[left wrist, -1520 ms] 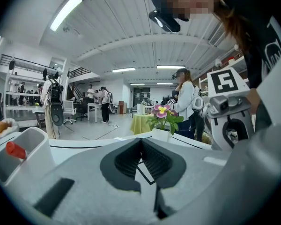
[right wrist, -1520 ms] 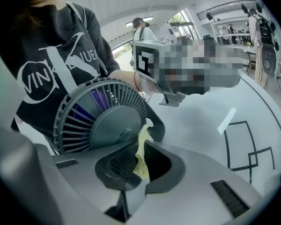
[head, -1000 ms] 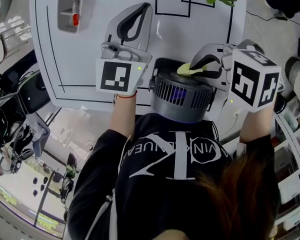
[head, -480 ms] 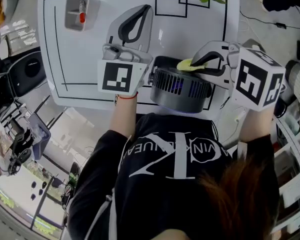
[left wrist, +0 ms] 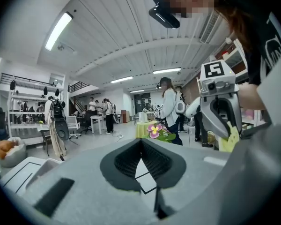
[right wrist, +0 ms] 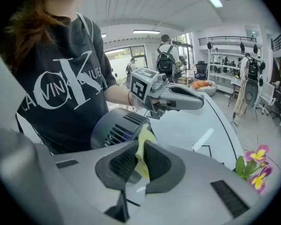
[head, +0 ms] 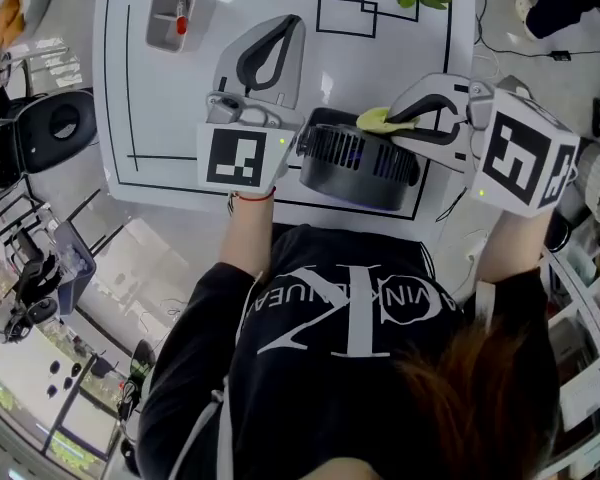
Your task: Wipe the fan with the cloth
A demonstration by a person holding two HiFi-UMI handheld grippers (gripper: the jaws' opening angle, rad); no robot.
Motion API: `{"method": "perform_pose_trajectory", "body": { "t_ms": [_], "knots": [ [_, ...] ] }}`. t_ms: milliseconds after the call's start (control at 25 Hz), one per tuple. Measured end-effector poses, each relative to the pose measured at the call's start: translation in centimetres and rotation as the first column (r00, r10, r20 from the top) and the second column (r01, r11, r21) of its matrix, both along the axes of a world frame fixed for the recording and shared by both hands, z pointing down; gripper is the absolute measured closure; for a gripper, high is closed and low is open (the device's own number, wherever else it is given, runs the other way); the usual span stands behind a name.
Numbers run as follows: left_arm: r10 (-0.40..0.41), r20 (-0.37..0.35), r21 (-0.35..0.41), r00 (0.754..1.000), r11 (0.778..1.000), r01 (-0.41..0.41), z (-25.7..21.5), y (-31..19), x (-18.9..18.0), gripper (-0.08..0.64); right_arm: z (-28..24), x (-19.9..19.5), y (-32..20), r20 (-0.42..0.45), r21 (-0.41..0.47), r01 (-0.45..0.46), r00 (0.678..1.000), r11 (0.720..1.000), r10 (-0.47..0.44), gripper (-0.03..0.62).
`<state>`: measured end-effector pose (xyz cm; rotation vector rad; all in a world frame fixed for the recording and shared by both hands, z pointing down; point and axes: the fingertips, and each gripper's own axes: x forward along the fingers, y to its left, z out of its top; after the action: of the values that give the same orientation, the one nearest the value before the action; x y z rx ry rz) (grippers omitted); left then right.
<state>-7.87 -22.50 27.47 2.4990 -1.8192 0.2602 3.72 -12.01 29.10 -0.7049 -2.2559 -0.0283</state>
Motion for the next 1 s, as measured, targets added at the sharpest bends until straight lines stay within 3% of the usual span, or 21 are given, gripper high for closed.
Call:
{"method": "perform_pose_trajectory", "body": {
  "t_ms": [400, 520, 640, 840, 920, 1000],
  "knots": [
    [-0.030, 0.018, 0.042, 0.999, 0.999, 0.029, -2.1, 2.3, 0.0, 0.549, -2.0, 0.4, 0.8, 0.041, 0.071, -0.038, 0.999, 0.997, 0.035, 0.557],
    [-0.015, 0.002, 0.055, 1.000, 0.998, 0.015, -2.9, 2.9, 0.2, 0.549, -2.7, 0.2, 0.8, 0.062, 0.107, -0.095, 0.994, 0.990, 0.089, 0.557],
    [0.006, -0.009, 0.076, 1.000, 0.997, -0.005, -3.8, 3.6, 0.4, 0.549, -3.6, -0.3, 0.2, 0.094, 0.143, -0.209, 0.976, 0.967, 0.197, 0.556],
    [0.028, -0.019, 0.092, 0.999, 0.995, -0.026, -5.1, 5.1, -0.1, 0.549, -4.7, -0.8, -0.4, 0.129, 0.181, -0.450, 0.892, 0.875, 0.432, 0.556],
    [0.032, -0.032, 0.095, 0.999, 0.995, -0.028, -5.3, 6.1, -0.2, 0.549, -5.1, -0.6, -0.6, 0.170, 0.173, -0.557, 0.829, 0.812, 0.532, 0.555],
    [0.039, -0.047, 0.096, 0.998, 0.995, -0.034, -5.2, 7.0, -0.2, 0.549, -5.7, -0.1, -1.1, 0.232, 0.143, -0.668, 0.740, 0.730, 0.631, 0.555]
  ]
}}
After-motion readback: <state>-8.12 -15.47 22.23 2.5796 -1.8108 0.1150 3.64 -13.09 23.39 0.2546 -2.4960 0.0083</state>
